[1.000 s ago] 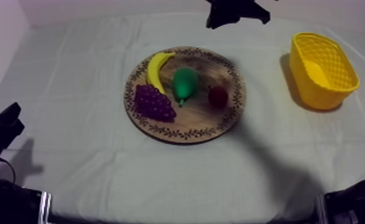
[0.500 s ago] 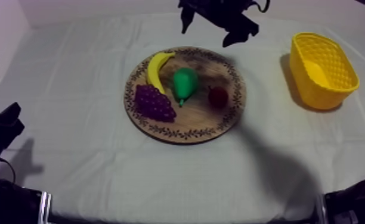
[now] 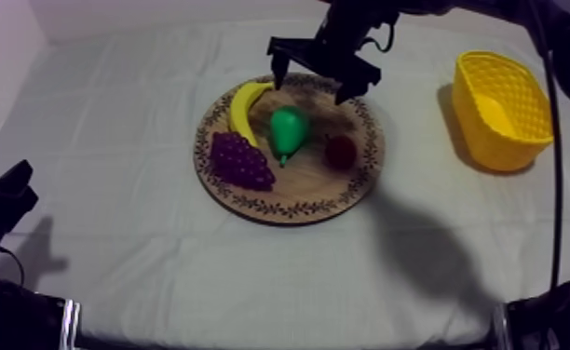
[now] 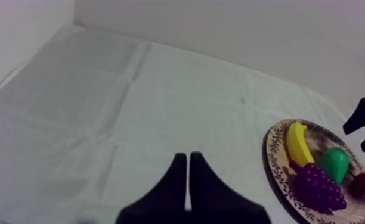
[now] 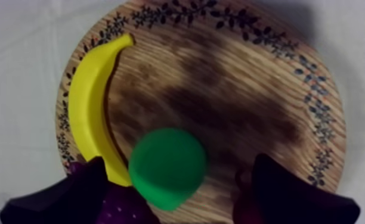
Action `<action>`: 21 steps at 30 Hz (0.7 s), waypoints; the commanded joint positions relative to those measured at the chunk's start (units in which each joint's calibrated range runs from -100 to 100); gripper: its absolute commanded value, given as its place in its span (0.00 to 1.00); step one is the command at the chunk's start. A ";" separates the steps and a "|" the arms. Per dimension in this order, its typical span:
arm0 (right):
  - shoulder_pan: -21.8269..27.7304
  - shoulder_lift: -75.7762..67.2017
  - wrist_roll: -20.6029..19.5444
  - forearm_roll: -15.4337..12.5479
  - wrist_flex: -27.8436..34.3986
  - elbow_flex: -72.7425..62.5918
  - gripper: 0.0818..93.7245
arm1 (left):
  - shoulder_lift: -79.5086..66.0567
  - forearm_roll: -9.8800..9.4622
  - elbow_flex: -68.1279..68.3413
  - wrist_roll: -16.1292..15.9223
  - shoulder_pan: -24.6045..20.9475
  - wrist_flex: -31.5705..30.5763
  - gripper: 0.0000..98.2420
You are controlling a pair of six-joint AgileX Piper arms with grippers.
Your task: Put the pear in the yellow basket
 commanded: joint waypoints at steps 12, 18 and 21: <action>-1.64 6.92 0.52 -0.79 -0.18 -2.16 0.88 | 0.00 -0.02 0.03 0.01 -0.01 -0.01 0.00; -2.21 8.71 0.69 -0.70 -0.26 -2.88 0.77 | 0.00 -0.02 0.03 0.01 -0.01 -0.01 0.00; -2.33 9.32 0.88 -0.75 -0.57 -3.14 0.67 | 0.00 -0.02 0.03 0.01 -0.01 -0.01 0.00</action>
